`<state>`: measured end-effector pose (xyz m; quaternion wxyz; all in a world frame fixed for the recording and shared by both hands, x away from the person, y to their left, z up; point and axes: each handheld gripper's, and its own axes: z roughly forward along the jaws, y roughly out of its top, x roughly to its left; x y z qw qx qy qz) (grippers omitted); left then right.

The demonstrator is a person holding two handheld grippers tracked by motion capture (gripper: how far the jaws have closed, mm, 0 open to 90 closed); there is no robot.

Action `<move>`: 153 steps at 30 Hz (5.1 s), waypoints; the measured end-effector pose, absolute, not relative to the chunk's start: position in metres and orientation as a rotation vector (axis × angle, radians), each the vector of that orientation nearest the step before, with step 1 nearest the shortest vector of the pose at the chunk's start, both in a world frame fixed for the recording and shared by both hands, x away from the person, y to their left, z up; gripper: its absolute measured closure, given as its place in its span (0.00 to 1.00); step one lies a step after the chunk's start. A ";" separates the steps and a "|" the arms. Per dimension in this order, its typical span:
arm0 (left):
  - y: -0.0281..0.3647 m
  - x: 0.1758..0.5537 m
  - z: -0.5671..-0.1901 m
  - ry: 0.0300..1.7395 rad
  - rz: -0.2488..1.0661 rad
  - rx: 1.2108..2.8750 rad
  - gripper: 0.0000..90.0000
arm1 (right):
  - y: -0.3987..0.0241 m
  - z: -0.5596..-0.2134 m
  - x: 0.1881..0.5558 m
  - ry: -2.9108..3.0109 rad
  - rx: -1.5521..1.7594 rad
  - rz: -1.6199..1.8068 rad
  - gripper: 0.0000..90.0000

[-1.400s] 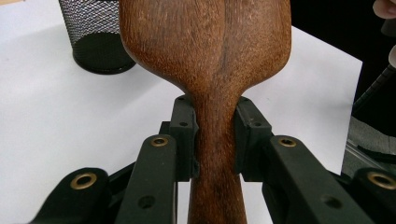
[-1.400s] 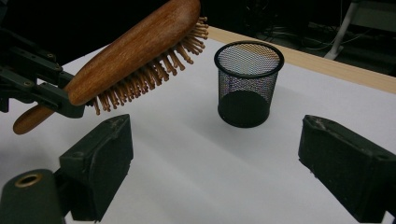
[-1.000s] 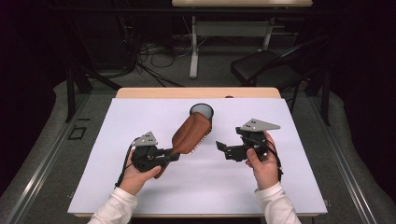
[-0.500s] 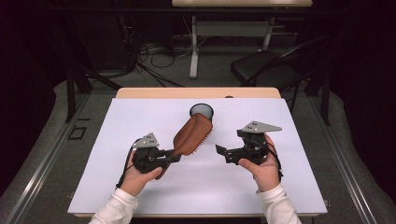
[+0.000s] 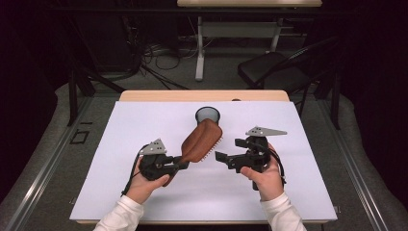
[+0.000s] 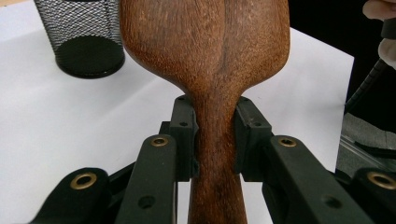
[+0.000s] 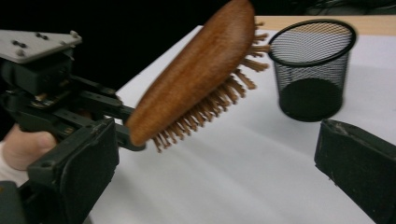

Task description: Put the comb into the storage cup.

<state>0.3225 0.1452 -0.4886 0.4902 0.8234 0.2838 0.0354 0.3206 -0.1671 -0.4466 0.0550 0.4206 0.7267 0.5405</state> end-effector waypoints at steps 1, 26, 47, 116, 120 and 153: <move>0.144 0.322 -0.489 0.682 0.085 2.003 0.81 | -0.166 -0.447 0.321 2.207 1.282 1.659 0.00; 0.122 0.310 -0.494 0.593 0.045 2.031 0.81 | -0.168 -0.462 0.329 2.192 1.453 1.824 0.05; 0.114 0.304 -0.495 0.554 0.033 2.038 0.81 | -0.173 -0.468 0.333 2.161 1.528 1.891 0.16; 0.106 0.305 -0.508 0.526 0.006 2.078 0.81 | -0.180 -0.492 0.336 2.075 1.894 2.016 0.49; 0.105 0.305 -0.510 0.528 0.001 2.080 0.81 | -0.181 -0.492 0.336 2.090 1.917 2.005 0.51; 0.102 0.304 -0.512 0.547 0.020 2.081 0.81 | -0.183 -0.497 0.337 2.061 2.006 2.055 0.55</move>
